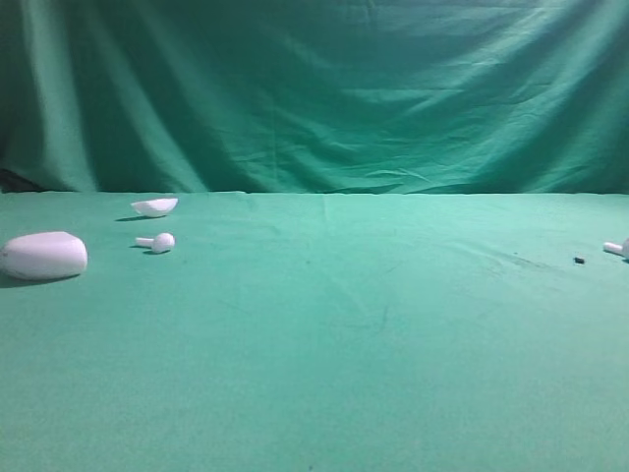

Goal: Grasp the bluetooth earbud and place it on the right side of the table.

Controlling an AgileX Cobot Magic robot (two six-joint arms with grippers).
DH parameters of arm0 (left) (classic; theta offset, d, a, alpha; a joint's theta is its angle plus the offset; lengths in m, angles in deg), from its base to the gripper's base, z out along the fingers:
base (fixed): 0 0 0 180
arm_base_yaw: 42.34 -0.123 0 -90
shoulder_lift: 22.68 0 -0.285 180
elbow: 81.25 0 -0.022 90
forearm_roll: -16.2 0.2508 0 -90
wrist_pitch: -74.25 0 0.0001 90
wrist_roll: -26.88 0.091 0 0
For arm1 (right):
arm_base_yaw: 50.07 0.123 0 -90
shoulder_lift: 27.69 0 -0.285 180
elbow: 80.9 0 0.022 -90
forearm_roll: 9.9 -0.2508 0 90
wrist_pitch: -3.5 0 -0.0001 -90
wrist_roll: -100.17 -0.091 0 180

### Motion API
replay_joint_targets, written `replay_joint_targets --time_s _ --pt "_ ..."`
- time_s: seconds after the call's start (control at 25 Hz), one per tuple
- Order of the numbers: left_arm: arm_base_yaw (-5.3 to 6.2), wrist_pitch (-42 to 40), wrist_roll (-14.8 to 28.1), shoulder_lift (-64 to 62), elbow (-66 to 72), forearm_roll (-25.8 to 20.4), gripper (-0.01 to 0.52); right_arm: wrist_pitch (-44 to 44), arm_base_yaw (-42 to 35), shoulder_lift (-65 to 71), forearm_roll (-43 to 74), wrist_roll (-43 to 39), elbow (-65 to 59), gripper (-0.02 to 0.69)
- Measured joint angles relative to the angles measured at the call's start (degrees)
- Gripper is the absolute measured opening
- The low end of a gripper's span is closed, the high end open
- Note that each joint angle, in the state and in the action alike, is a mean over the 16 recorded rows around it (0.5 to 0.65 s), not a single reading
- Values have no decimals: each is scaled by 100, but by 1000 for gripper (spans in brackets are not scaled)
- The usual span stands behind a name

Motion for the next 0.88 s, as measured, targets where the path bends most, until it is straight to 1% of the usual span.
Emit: replay_joint_targets --time_s 0.16,0.32,0.64,0.88 --pt "0 0 0 0 0 0 0 456 -9 -61 113 45 -277 16" --pt "0 0 0 0 0 0 0 1085 -85 -200 297 93 -822 28" --pt "0 0 0 0 0 0 0 2664 -468 -745 626 121 -2647 46" --pt "0 0 0 0 0 0 0 3353 -753 -1100 678 106 -3837 46"
